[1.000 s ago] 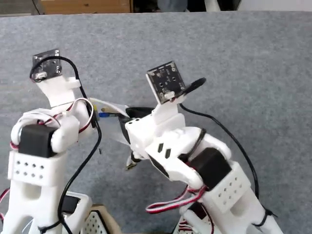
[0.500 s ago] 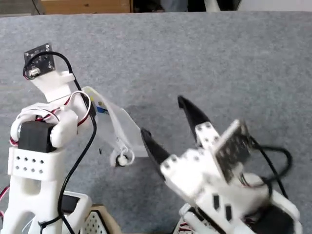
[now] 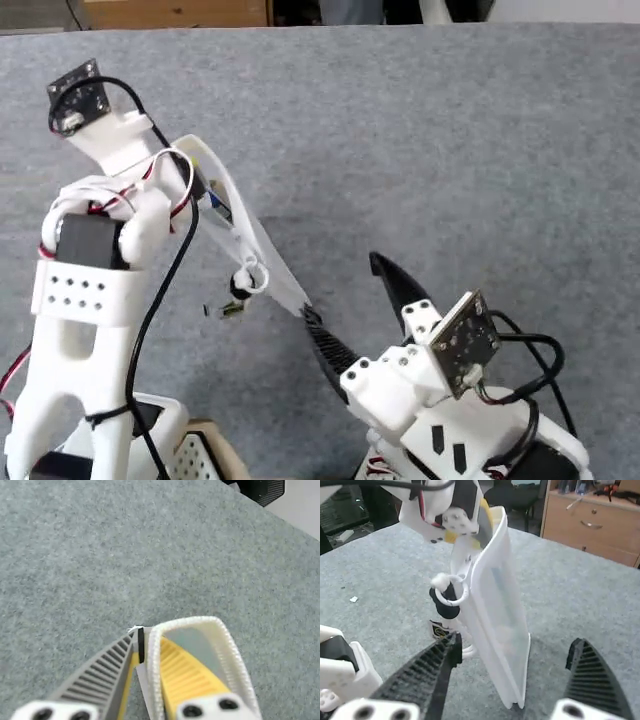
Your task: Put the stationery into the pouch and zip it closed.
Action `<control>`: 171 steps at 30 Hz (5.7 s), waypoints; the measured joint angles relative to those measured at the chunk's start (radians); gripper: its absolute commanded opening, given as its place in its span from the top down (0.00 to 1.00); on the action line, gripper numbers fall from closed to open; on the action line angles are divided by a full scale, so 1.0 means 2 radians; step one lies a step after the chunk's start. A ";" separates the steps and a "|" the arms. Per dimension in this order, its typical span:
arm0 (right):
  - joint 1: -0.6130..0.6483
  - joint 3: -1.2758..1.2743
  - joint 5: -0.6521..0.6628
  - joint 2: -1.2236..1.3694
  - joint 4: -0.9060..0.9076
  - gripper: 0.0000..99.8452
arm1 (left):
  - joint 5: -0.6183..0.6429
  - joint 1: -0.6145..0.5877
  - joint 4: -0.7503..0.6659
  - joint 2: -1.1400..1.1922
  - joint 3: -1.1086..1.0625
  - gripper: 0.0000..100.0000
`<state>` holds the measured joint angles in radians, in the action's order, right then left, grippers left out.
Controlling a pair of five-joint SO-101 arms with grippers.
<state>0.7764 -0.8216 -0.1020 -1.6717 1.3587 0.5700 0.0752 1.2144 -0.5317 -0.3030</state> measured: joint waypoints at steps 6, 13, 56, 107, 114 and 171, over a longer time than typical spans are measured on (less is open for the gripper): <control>0.000 -0.050 -0.030 -0.004 -0.075 0.66 | 0.003 0.016 0.000 0.045 0.044 0.97; 0.000 -0.062 -0.076 0.021 -0.155 0.66 | 0.024 0.018 -0.002 0.107 0.092 0.97; -0.005 -0.231 -0.172 0.048 -0.482 0.74 | 0.037 0.028 0.041 0.188 0.183 0.97; -0.127 -0.186 -0.101 0.045 -0.404 0.75 | 0.049 -0.018 0.235 0.156 0.343 0.97; -0.094 -0.132 -0.101 0.038 -0.278 0.75 | 0.078 -0.019 0.210 0.156 0.343 0.97; -0.038 -0.302 -0.101 -0.058 -0.370 0.75 | 0.107 -0.005 0.180 0.156 0.342 0.97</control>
<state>0.7012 -1.4246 -0.3046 -1.7883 0.6191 0.7833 0.0644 1.5750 -0.2202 0.3813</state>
